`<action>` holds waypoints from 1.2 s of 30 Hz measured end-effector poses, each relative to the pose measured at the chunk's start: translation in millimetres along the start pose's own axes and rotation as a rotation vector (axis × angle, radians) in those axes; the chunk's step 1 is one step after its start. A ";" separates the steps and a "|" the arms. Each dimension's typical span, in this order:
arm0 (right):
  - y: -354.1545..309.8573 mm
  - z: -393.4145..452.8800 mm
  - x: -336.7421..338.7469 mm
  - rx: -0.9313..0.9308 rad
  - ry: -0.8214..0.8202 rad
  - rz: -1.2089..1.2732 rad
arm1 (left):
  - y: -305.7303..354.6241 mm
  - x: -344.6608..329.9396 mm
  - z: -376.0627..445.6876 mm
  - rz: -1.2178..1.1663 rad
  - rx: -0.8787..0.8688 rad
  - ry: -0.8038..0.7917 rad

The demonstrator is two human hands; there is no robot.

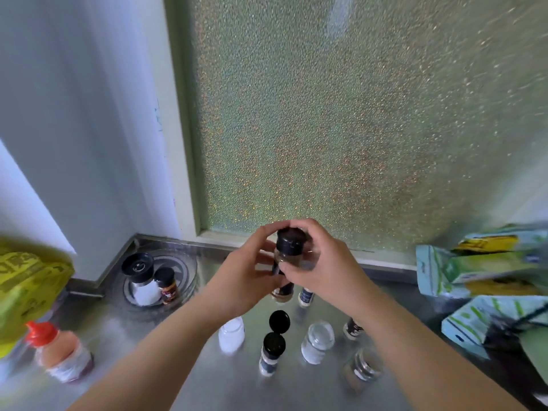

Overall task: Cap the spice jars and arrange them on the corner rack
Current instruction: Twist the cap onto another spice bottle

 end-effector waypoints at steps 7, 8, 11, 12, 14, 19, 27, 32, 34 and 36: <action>-0.7 -21.2 0.2 -0.118 0.040 0.054 | 21.8 -6.9 -10.8 -0.066 0.009 -0.058; -3.8 -23.1 1.6 -0.116 0.050 0.051 | 26.1 -7.8 -12.5 -0.036 0.005 -0.047; -14.2 -26.0 6.0 -0.093 0.050 0.056 | 43.0 -14.1 -16.6 -0.002 0.002 0.052; -17.3 -26.7 7.1 -0.090 0.052 0.065 | 47.5 -15.5 -16.8 0.057 -0.013 0.112; -21.6 -29.4 8.2 -0.076 0.069 0.061 | 51.5 -13.7 -15.4 0.241 -0.059 0.251; -21.7 -41.6 9.0 -0.068 0.066 0.125 | 56.7 -3.9 -13.1 0.334 -0.063 0.181; -10.5 -47.9 7.4 -0.087 -0.015 0.111 | 57.0 -6.0 -22.8 0.018 0.025 0.028; -12.9 -49.0 8.1 -0.084 0.023 0.066 | 62.0 -10.9 -21.4 0.319 0.021 0.185; -10.9 -51.7 9.3 -0.086 0.026 0.092 | 58.6 -12.1 -22.5 0.067 0.033 0.027; -9.4 -53.0 9.6 -0.083 0.038 0.088 | 57.3 -12.5 -24.9 -0.069 0.055 0.016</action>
Point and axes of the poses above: each hand's wrist, its own z-axis towards the middle knuckle, its own x-axis out of the back of the hand, y = z × x, the point moved 3 cm from there along z, towards the middle knuckle, and after that the axes turned 4 degrees about -y, right-handed, at the moved point
